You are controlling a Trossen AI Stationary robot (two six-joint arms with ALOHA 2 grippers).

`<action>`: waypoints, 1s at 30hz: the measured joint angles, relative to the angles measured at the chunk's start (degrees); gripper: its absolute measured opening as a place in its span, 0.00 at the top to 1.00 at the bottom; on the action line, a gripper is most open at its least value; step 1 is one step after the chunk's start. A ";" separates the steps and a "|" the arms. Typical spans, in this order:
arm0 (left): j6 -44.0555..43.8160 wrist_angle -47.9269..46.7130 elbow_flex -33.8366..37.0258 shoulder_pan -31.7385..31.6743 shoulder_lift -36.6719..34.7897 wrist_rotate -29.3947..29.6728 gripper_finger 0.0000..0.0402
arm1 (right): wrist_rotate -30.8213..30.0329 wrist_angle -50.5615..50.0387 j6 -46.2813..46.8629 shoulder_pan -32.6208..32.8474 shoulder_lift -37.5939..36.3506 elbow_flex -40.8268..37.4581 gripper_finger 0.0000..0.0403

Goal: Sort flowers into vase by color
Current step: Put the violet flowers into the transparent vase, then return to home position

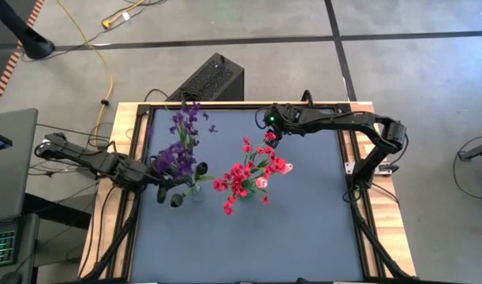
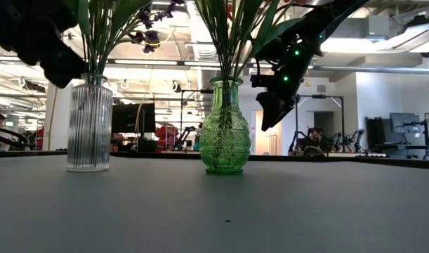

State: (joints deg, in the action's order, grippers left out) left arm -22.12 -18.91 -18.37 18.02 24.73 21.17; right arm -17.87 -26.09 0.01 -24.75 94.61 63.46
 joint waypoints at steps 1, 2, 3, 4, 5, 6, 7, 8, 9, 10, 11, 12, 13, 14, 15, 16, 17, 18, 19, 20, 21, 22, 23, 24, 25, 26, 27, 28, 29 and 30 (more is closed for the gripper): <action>-1.19 -0.85 -0.02 0.00 0.00 -0.55 0.68 | 0.00 0.00 -0.02 0.00 0.00 -0.01 0.34; -2.30 -1.61 -0.02 0.00 0.00 -0.99 0.68 | 0.00 -0.02 -0.07 0.00 0.00 -0.02 0.34; -3.57 -2.17 -0.02 0.00 0.00 -1.60 0.68 | 0.00 -0.02 -0.11 0.00 0.00 0.00 0.34; -4.55 -2.49 -0.02 0.00 0.01 -2.34 0.68 | 0.00 -0.02 -0.11 -0.02 0.00 0.00 0.34; -5.45 -2.83 -0.02 0.00 0.02 -3.01 0.68 | 0.00 -0.06 -0.08 0.00 0.00 0.00 0.34; -6.25 -3.14 -0.02 0.00 0.02 -3.59 0.68 | 0.00 -0.08 -0.08 0.00 0.00 0.00 0.34; -7.05 -3.23 -0.02 0.00 0.02 -4.47 0.68 | 0.00 -0.13 -0.08 0.00 0.00 -0.01 0.34; -7.78 -3.26 -0.02 0.00 0.02 -5.56 0.68 | 0.00 -0.17 -0.08 -0.02 0.00 0.00 0.34; -8.49 -3.35 -0.04 -0.02 0.00 -6.83 0.68 | 0.00 -0.23 -0.08 -0.01 0.00 0.00 0.34; -9.30 -4.25 -0.38 -0.02 0.00 -8.29 0.68 | 0.00 -0.24 -0.04 -0.01 0.00 0.00 0.34; -10.20 -5.72 -1.04 -0.02 0.02 -9.78 0.68 | 0.00 -0.20 -0.04 -0.02 0.00 0.00 0.34; -11.09 -7.69 -2.01 -0.02 0.02 -11.25 0.68 | 0.00 -0.23 -0.04 0.00 0.00 0.00 0.34; -12.05 -10.14 -3.25 0.00 0.02 -12.28 0.68 | 0.00 -0.22 -0.04 -0.02 0.00 0.00 0.34; -13.23 -12.49 -4.55 0.00 0.01 -13.12 0.68 | 0.00 -0.21 -0.04 0.00 0.00 0.00 0.34; -14.31 -15.41 -6.12 0.00 0.02 -13.45 0.68 | 0.00 -0.22 -0.06 -0.02 0.00 0.00 0.34; -15.25 -18.58 -7.82 0.00 0.02 -13.41 0.68 | 0.00 -0.22 -0.03 -0.01 0.00 0.00 0.34; -16.10 -21.29 -9.44 0.00 0.02 -13.38 0.68 | 0.00 -0.20 -0.02 -0.01 0.00 -0.01 0.34; -16.53 -23.89 -11.06 0.00 0.01 -13.39 0.68 | -0.02 -0.20 -0.04 0.00 0.00 0.00 0.34; -16.60 -26.81 -12.71 0.00 -0.03 -13.42 0.68 | -0.02 -0.22 -0.06 -0.02 0.00 0.00 0.34; -16.56 -29.50 -14.31 0.00 -0.04 -13.41 0.68 | -0.02 -0.31 -0.08 -0.02 0.00 0.00 0.34; -16.30 -31.70 -15.77 0.00 -0.04 -13.50 0.68 | -0.02 -0.66 -0.02 0.00 0.00 0.00 0.34; -16.10 -33.82 -17.11 0.00 -0.04 -13.94 0.68 | -0.02 -1.12 -0.04 0.00 -0.01 0.00 0.34; -16.04 -36.03 -18.36 0.00 -0.04 -14.81 0.68 | -0.02 -1.54 -0.07 -0.01 -0.01 0.00 0.34; -16.06 -38.08 -19.46 0.00 -0.04 -15.78 0.68 | -0.02 -2.07 -0.13 0.00 -0.02 0.00 0.34; -16.04 -39.61 -20.39 0.00 -0.04 -16.49 0.68 | -0.02 -2.85 -0.11 0.01 -0.02 0.00 0.34; -16.04 -40.92 -21.39 0.00 -0.04 -16.63 0.68 | -0.02 -3.77 -0.06 0.00 -0.02 0.00 0.34; -15.94 -42.08 -22.37 0.00 -0.04 -16.61 0.68 | -0.02 -4.62 -0.10 0.00 -0.02 0.00 0.34; -15.69 -43.04 -23.24 0.00 -0.04 -16.08 0.68 | -0.02 -5.43 -0.33 0.00 -0.12 0.00 0.34; -15.03 -43.68 -24.04 0.00 -0.04 -15.03 0.68 | -0.02 -6.16 -0.61 0.00 -0.24 0.00 0.34; -13.68 -43.98 -24.84 0.00 -0.05 -13.36 0.68 | -0.02 -6.54 -1.09 0.01 -0.59 0.00 0.34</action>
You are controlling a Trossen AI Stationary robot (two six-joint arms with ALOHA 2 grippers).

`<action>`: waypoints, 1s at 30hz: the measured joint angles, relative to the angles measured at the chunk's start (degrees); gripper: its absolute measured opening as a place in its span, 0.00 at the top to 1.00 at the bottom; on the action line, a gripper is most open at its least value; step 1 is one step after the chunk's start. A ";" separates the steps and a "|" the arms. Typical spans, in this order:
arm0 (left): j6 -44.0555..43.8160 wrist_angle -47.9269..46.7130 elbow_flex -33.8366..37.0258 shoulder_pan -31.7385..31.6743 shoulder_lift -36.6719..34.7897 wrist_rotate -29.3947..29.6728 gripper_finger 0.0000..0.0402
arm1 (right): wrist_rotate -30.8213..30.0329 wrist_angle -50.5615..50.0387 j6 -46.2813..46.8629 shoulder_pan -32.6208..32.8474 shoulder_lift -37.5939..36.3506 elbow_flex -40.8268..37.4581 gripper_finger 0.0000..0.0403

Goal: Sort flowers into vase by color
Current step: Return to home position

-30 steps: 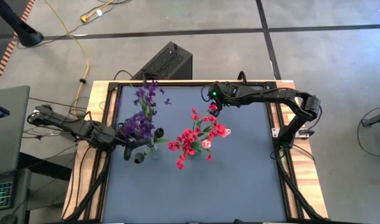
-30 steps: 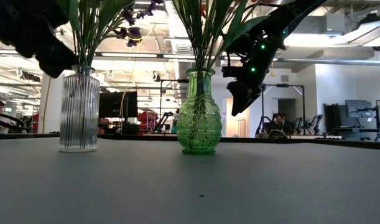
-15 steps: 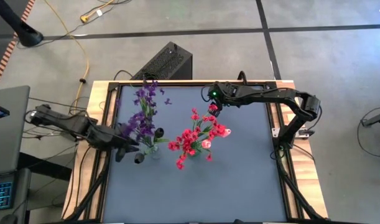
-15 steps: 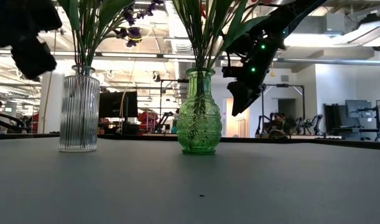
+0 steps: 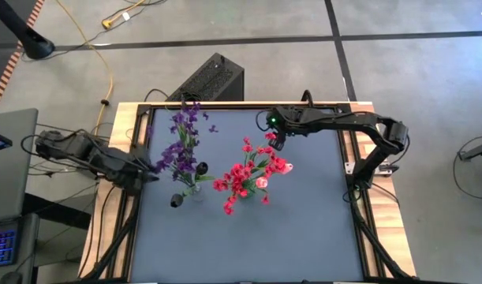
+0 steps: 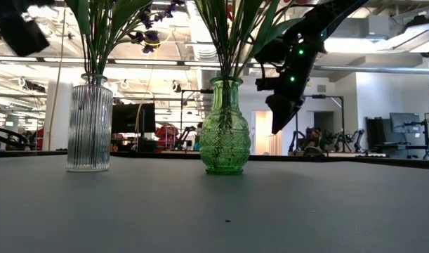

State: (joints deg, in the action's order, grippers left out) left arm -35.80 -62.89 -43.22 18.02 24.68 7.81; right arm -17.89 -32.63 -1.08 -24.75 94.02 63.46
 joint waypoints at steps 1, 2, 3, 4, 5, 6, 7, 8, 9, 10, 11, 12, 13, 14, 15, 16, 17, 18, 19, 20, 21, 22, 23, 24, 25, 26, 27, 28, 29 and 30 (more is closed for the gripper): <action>1.78 -0.05 -0.88 0.00 -0.17 2.16 0.68 | 0.00 -0.11 -0.31 -0.01 -0.44 0.00 0.34; 3.46 0.01 -1.75 0.00 -0.48 4.60 0.68 | 0.00 -0.12 -0.66 -0.01 -1.02 0.00 0.34; 4.68 -0.05 -2.45 0.00 -0.93 7.14 0.68 | 0.01 -0.15 -0.83 -0.01 -1.78 0.00 0.34; 5.75 -0.19 -3.12 0.00 -1.54 9.65 0.68 | 0.01 -0.22 -0.91 -0.01 -2.63 0.00 0.34; 6.88 -0.24 -3.64 0.00 -2.31 11.85 0.68 | 0.01 -0.43 -1.31 -0.01 -3.53 0.00 0.34; 8.02 -0.39 -4.05 0.00 -3.26 13.72 0.68 | 0.02 -0.73 -1.83 -0.01 -4.54 0.00 0.34; 8.85 -0.58 -4.14 0.00 -4.49 15.37 0.68 | 0.02 -1.23 -2.23 -0.01 -5.56 0.00 0.34; 9.37 -0.99 -4.14 0.00 -5.91 16.70 0.68 | 0.02 -1.85 -2.33 -0.01 -6.61 0.00 0.34; 9.53 -1.35 -4.14 0.00 -7.46 18.03 0.68 | 0.08 -2.53 -2.40 -0.02 -7.68 0.00 0.34; 9.53 -1.46 -4.14 0.00 -9.00 19.25 0.68 | 0.24 -3.09 -2.40 -0.07 -8.74 0.00 0.34; 9.45 -1.71 -4.14 0.00 -10.64 20.29 0.68 | 0.63 -3.85 -2.42 -0.14 -9.97 0.00 0.34; 9.24 -2.09 -4.14 0.00 -12.31 21.22 0.68 | 1.06 -4.44 -2.46 -0.14 -11.32 -0.17 0.34; 9.14 -2.23 -4.14 0.00 -13.95 22.04 0.68 | 1.21 -3.95 -2.63 -0.14 -12.92 -0.93 0.34; 9.06 -2.18 -4.14 0.00 -15.67 22.89 0.68 | 1.31 -3.05 -2.82 -0.14 -14.71 -2.14 0.34; 9.02 -1.97 -4.12 0.00 -17.41 23.55 0.68 | 1.60 -1.94 -2.88 -0.14 -16.82 -3.77 0.34; 9.01 -1.46 -4.00 0.00 -18.90 24.31 0.68 | 2.08 -0.28 -2.84 -0.14 -18.94 -5.82 0.34; 9.09 -0.37 -3.52 -0.02 -20.49 25.03 0.68 | 2.99 2.17 -2.56 -0.14 -21.17 -8.07 0.34; 9.76 1.06 -2.84 -0.02 -22.01 25.30 0.68 | 4.08 4.80 -2.08 -0.14 -23.61 -10.54 0.34; 10.82 3.05 -1.85 -0.02 -23.35 25.25 0.68 | 5.34 7.35 -1.46 -0.14 -26.04 -13.09 0.34; 12.23 5.71 -0.66 -0.02 -24.52 25.01 0.68 | 6.86 9.94 -0.59 -0.14 -28.50 -15.54 0.34; 13.66 8.17 0.42 -0.02 -24.73 24.58 0.68 | 8.38 12.22 0.33 -0.13 -30.91 -17.80 0.34; 14.82 9.09 0.75 -0.02 -24.44 23.70 0.68 | 10.08 14.48 1.32 -0.04 -33.18 -20.06 0.34; 15.64 9.15 0.81 -0.02 -23.82 22.49 0.68 | 11.80 16.19 2.47 0.09 -35.19 -22.03 0.34; 15.85 9.65 0.82 -0.02 -23.01 21.94 0.68 | 13.43 18.03 3.46 0.36 -37.18 -24.02 0.34; 15.79 10.91 0.85 -0.01 -22.11 22.36 0.68 | 14.77 19.84 4.24 0.68 -39.00 -25.84 0.34; 15.67 12.17 1.13 -0.01 -21.31 23.75 0.68 | 15.97 21.36 4.56 1.03 -40.86 -27.60 0.34; 15.68 12.53 1.51 -0.02 -20.69 25.13 0.68 | 17.28 23.15 4.72 1.61 -42.68 -29.33 0.35; 16.11 12.94 2.01 -0.02 -20.37 25.67 0.68 | 18.47 25.12 4.74 2.33 -44.35 -31.02 0.35; 17.12 13.84 2.38 -0.02 -20.19 25.69 0.68 | 19.17 27.61 4.93 3.03 -45.82 -32.76 0.37; 17.56 14.57 2.60 -0.02 -20.14 25.58 0.68 | 19.48 29.61 5.13 3.73 -47.25 -34.42 0.39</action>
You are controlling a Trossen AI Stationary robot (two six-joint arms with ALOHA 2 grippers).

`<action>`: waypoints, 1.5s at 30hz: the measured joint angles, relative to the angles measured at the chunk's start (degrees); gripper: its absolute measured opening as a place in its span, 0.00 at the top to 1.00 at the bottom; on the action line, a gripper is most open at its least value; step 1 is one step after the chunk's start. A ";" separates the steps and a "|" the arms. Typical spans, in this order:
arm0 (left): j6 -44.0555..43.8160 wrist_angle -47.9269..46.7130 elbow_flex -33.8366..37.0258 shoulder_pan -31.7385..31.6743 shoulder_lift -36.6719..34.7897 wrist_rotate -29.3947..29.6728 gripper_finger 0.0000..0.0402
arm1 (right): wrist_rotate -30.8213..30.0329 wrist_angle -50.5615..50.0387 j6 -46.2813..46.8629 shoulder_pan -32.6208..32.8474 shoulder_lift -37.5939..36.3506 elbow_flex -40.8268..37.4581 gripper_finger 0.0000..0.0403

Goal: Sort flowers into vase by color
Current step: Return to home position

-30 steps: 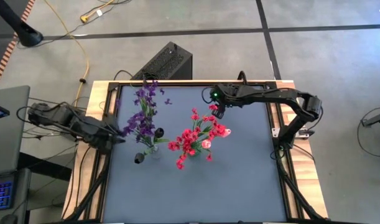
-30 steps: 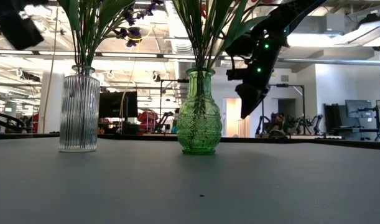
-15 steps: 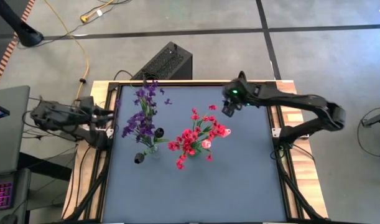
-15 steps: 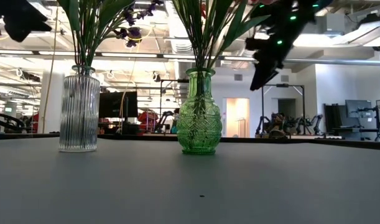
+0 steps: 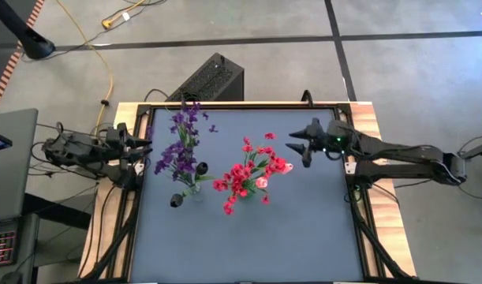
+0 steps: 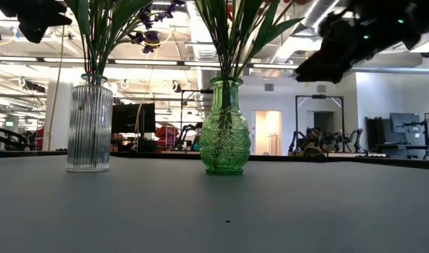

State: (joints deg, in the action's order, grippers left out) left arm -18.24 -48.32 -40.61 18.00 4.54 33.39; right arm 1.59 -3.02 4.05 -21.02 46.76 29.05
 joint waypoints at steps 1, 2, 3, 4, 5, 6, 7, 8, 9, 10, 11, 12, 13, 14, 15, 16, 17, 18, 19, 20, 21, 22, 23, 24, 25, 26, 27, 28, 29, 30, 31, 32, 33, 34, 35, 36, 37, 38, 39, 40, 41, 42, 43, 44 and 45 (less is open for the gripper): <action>0.11 0.23 0.23 0.00 0.00 -0.16 0.68 | 0.15 2.20 0.34 0.82 -1.29 -1.69 0.42; 0.22 0.20 0.38 0.00 -0.02 -0.47 0.68 | 0.24 4.35 0.48 1.66 -2.47 -3.24 0.46; 0.47 0.44 0.41 0.00 -0.02 -1.22 0.68 | 0.24 5.95 0.51 2.42 -3.59 -4.63 0.51; 0.66 0.63 0.42 0.00 -0.04 -1.97 0.68 | 0.24 7.58 0.51 3.17 -4.59 -6.02 0.56; 0.66 1.00 0.50 0.00 -0.07 -2.56 0.68 | 0.24 8.88 0.52 3.84 -5.41 -7.24 0.63; 0.66 2.37 1.03 0.00 -0.13 -2.93 0.68 | 0.22 9.49 0.51 4.39 -6.16 -8.35 0.69; 0.74 3.91 1.83 0.00 -0.13 -3.65 0.68 | 0.21 9.81 0.52 4.83 -6.88 -9.40 0.76; 0.88 4.91 2.98 0.00 -0.13 -4.22 0.68 | 0.21 10.36 0.52 5.19 -7.40 -10.37 0.83; 0.68 5.35 4.17 0.00 -0.12 -4.78 0.68 | 0.22 11.04 0.52 5.56 -7.88 -11.28 0.90; -0.03 5.79 5.34 0.00 -0.11 -5.29 0.68 | 0.22 11.76 0.52 5.94 -8.26 -12.15 0.94; -0.69 6.82 6.34 0.01 -0.07 -5.73 0.68 | 0.21 12.40 0.65 6.35 -8.61 -12.88 0.96; -1.21 8.27 7.14 0.02 -0.04 -5.87 0.68 | 0.21 13.21 0.82 6.84 -8.91 -13.63 0.95; -1.56 9.75 7.91 0.00 -0.05 -6.18 0.68 | 0.21 14.23 0.94 7.28 -9.17 -14.35 0.94; -1.80 10.54 8.71 0.00 -0.09 -6.43 0.68 | 0.21 15.37 0.97 7.76 -9.44 -15.11 0.92; -2.30 10.67 9.57 0.02 -0.11 -6.56 0.68 | 0.21 16.29 1.07 8.26 -9.69 -15.79 0.91; -3.47 10.62 10.70 0.00 -0.11 -6.37 0.68 | 0.21 16.78 1.10 8.69 -9.91 -16.29 0.90; -4.98 10.75 11.89 0.00 -0.09 -6.16 0.68 | 0.21 16.99 1.09 9.11 -10.13 -16.66 0.90; -6.52 11.92 13.22 0.01 -0.09 -6.11 0.68 | 0.21 17.69 1.09 9.52 -10.19 -17.09 0.90; -7.18 14.21 14.54 0.00 -0.04 -6.20 0.68 | 0.21 18.41 1.09 9.90 -10.19 -17.45 0.92; -7.40 17.06 15.88 0.00 -0.02 -6.23 0.68 | 0.19 19.04 1.06 10.19 -10.18 -17.80 0.93; -7.73 19.50 17.11 0.00 -0.04 -6.33 0.68 | 0.21 19.53 1.07 10.46 -10.16 -18.09 0.95; -7.78 21.69 18.31 0.00 -0.07 -6.79 0.68 | 0.19 19.55 0.88 10.63 -10.16 -18.22 0.96; -7.10 23.86 19.45 0.00 -0.04 -7.54 0.68 | 0.19 19.55 0.68 10.76 -10.16 -18.24 0.96; -5.71 25.48 20.39 0.00 -0.04 -7.70 0.68 | 0.19 19.57 0.64 10.98 -10.16 -18.24 0.96; -4.64 26.58 21.27 0.02 -0.04 -7.68 0.68 | 0.19 19.59 0.64 11.01 -10.16 -18.24 0.96; -3.81 28.02 22.29 0.02 -0.08 -7.53 0.68 | 0.19 19.62 0.64 11.02 -10.16 -18.24 0.96; -2.96 29.66 23.49 0.02 -0.09 -7.36 0.68 | 0.19 19.61 0.64 11.02 -10.16 -18.24 0.94; -2.21 30.69 24.67 0.01 -0.07 -7.25 0.68 | 0.19 19.60 0.64 11.02 -10.14 -18.24 0.93; -1.76 31.25 25.81 0.02 -0.07 -7.19 0.68 | 0.19 19.60 0.64 11.02 -10.14 -18.24 0.92; -1.43 31.78 26.76 0.02 -0.07 -7.10 0.68 | 0.19 19.62 0.64 11.02 -10.12 -18.24 0.91; -1.17 32.17 27.50 0.02 -0.07 -6.74 0.68 | 0.17 19.62 0.60 11.02 -10.08 -18.24 0.90; -1.01 32.27 28.02 0.02 -0.07 -6.15 0.68 | 0.17 19.56 0.57 11.02 -10.06 -18.24 0.90; -0.99 32.40 28.37 0.02 -0.08 -6.11 0.68 | 0.17 19.51 0.48 11.02 -10.05 -18.24 0.91; -0.89 32.44 28.65 0.02 -0.09 -6.16 0.68 | 0.17 19.50 0.44 11.02 -10.05 -18.24 0.91; -0.73 32.44 28.95 0.00 -0.09 -6.16 0.68 | 0.17 19.44 0.32 11.02 -10.05 -18.24 0.92; -0.63 32.56 29.38 0.02 -0.09 -6.18 0.68 | 0.17 19.35 0.18 11.02 -10.05 -18.24 0.93; -0.63 32.55 29.82 0.02 -0.09 -6.27 0.68 | 0.17 19.19 -0.07 11.01 -10.05 -18.24 0.94; -0.61 32.53 30.23 0.00 -0.07 -6.65 0.68 | 0.17 19.00 -0.11 10.99 -10.05 -18.24 0.95; -0.61 32.62 30.78 0.02 -0.07 -7.19 0.68 | 0.15 18.84 -0.19 10.99 -10.05 -18.24 0.95; -0.77 32.78 31.48 0.02 -0.09 -7.57 0.68 | 0.15 18.63 -0.19 11.00 -10.05 -18.24 0.95; -1.22 32.93 32.22 0.02 -0.09 -7.67 0.68 | 0.15 18.44 -0.19 10.99 -10.05 -18.24 0.94; -1.77 32.85 32.96 0.02 -0.07 -7.67 0.68 | 0.15 18.28 -0.19 10.99 -10.05 -18.24 0.93; -2.04 32.77 33.53 0.02 -0.07 -7.67 0.68 | 0.15 18.25 -0.19 10.99 -10.05 -18.24 0.92; -2.30 33.00 34.02 0.02 -0.07 -7.73 0.68 | 0.14 18.26 -0.18 10.99 -10.03 -18.24 0.90; -2.34 34.01 34.66 0.02 -0.07 -7.87 0.68 | 0.15 18.30 -0.19 10.99 -10.03 -18.24 0.89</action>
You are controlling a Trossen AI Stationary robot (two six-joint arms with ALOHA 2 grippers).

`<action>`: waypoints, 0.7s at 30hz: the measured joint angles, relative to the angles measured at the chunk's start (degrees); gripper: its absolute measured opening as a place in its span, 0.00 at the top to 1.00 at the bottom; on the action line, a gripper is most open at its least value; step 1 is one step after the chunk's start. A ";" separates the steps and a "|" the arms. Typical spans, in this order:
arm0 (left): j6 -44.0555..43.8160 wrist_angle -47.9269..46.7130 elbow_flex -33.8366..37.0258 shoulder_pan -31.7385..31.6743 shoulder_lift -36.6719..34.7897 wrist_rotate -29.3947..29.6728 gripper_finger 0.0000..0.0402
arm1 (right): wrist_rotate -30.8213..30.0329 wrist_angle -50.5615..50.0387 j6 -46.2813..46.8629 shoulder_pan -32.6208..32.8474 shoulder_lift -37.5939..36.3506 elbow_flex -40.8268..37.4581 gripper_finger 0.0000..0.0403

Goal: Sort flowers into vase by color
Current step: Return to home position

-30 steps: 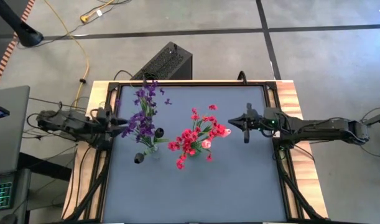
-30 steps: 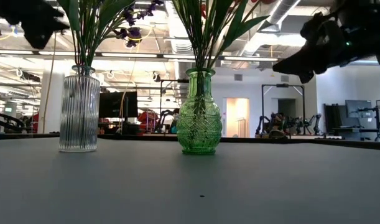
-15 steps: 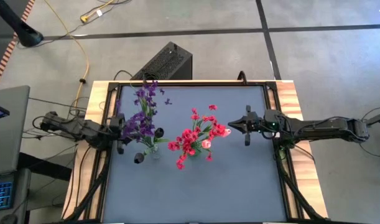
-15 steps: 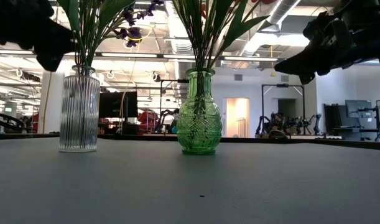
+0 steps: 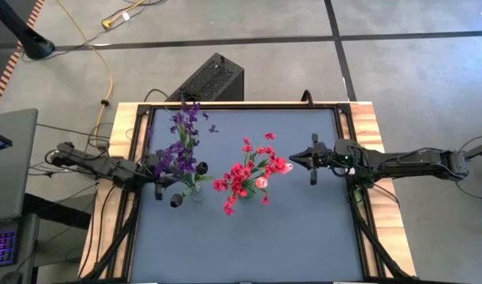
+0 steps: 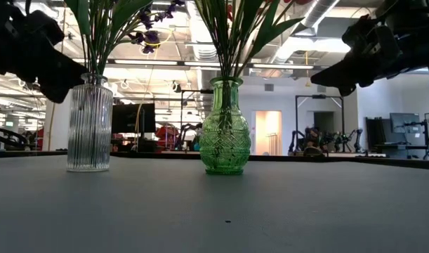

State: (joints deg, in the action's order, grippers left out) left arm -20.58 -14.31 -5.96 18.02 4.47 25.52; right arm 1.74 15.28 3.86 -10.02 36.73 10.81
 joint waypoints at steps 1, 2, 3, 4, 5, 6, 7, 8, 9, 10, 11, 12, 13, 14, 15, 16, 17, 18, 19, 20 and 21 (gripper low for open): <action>0.13 1.83 0.79 -0.01 0.01 -0.66 0.68 | 0.00 0.13 0.03 0.00 0.00 0.00 0.88; 0.98 4.51 1.37 -0.02 0.01 -1.82 0.68 | -0.02 0.38 0.11 0.00 0.00 0.00 0.88; 2.23 5.64 1.61 -0.02 0.10 -3.43 0.68 | 0.00 0.61 0.19 0.08 -0.02 0.00 0.89; 3.33 7.17 1.86 -0.02 0.29 -4.92 0.68 | -0.02 0.75 0.20 0.29 -0.09 0.00 0.90; 4.23 8.69 2.04 0.02 0.41 -6.03 0.68 | -0.04 0.70 0.22 0.52 -0.25 0.00 0.91; 5.30 9.59 2.24 -0.02 0.29 -7.23 0.68 | -0.07 0.16 0.21 0.74 -0.59 0.00 0.93; 6.30 10.26 2.33 -0.04 0.23 -8.90 0.68 | -0.07 -0.42 0.40 0.96 -0.96 0.00 0.94; 7.35 11.06 2.32 -0.03 0.24 -11.17 0.68 | -0.07 -0.69 0.94 1.16 -1.33 0.00 0.96; 8.53 11.47 2.32 -0.02 0.24 -13.76 0.68 | -0.05 -0.86 1.56 1.37 -1.65 0.00 0.96; 9.81 11.45 2.32 -0.02 0.24 -16.30 0.68 | 0.15 -1.05 1.97 1.70 -1.93 0.00 0.96; 10.68 11.46 2.32 0.00 0.26 -18.05 0.68 | 0.85 -1.13 1.99 2.02 -1.97 0.00 0.96; 11.27 11.43 2.32 -0.02 0.26 -19.09 0.68 | 1.35 -1.17 1.97 2.32 -1.95 0.00 0.96; 11.85 11.37 2.32 -0.02 0.26 -19.42 0.68 | 1.57 -1.31 1.92 2.80 -1.95 0.00 0.95; 12.57 11.19 2.32 -0.04 0.26 -19.82 0.68 | 1.64 -1.27 1.88 3.32 -1.92 -0.06 0.94; 12.87 10.85 2.32 -0.10 0.24 -19.90 0.68 | 1.66 -0.48 1.70 3.77 -1.94 -0.42 0.93; 13.00 10.45 2.32 -0.20 0.24 -20.09 0.68 | 1.66 0.95 1.60 4.14 -1.96 -1.17 0.93; 13.30 10.05 2.32 -0.35 0.25 -20.43 0.68 | 1.67 1.75 1.29 4.47 -1.97 -1.91 0.92; 13.46 9.78 2.32 -0.55 0.26 -20.72 0.68 | 1.68 2.17 1.22 4.69 -1.98 -2.54 0.93; 13.46 9.60 2.32 -0.78 0.26 -20.79 0.68 | 1.70 2.78 1.17 4.90 -1.99 -3.17 0.93; 13.45 9.24 2.32 -1.10 0.24 -20.79 0.68 | 1.75 3.71 1.19 5.00 -2.02 -3.89 0.94; 13.36 8.73 2.32 -1.43 0.24 -20.77 0.68 | 2.02 4.35 1.00 5.17 -2.06 -4.51 0.95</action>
State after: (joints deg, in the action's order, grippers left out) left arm -7.22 -5.58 -3.64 16.59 4.71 4.75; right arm 3.76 19.63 4.86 -4.85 34.67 6.30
